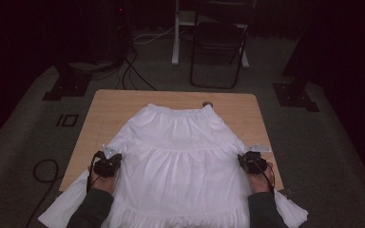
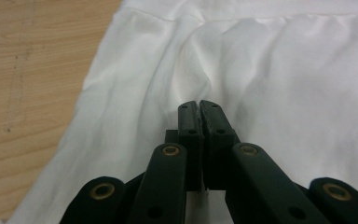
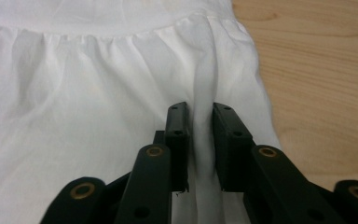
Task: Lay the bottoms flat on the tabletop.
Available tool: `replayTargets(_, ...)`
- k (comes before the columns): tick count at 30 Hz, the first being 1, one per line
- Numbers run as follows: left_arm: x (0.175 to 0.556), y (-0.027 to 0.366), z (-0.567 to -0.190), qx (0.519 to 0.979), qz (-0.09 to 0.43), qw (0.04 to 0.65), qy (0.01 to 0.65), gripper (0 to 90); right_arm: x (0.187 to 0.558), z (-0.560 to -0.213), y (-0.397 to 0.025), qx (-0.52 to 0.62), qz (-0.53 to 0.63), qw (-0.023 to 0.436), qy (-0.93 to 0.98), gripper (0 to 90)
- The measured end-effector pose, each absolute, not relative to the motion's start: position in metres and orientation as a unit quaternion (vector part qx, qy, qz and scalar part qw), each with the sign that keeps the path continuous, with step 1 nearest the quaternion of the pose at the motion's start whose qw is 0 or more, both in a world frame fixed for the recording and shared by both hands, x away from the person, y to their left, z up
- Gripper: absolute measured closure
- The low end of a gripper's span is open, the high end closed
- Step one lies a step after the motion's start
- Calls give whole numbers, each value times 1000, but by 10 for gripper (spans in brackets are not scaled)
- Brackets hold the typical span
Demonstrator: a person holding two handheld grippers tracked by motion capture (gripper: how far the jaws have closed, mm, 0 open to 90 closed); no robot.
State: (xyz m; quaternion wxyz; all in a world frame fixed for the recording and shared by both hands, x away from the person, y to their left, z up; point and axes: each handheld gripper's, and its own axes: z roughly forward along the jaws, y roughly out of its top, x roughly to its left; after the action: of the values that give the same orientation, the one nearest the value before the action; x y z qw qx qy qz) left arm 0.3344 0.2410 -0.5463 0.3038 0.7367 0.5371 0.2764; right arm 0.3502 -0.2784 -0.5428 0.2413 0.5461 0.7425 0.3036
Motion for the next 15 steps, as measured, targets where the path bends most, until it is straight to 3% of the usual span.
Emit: replayTargets(15,375,247,-546,722,304,281,554,886,390,-543,-276,547,309,240,741,814)
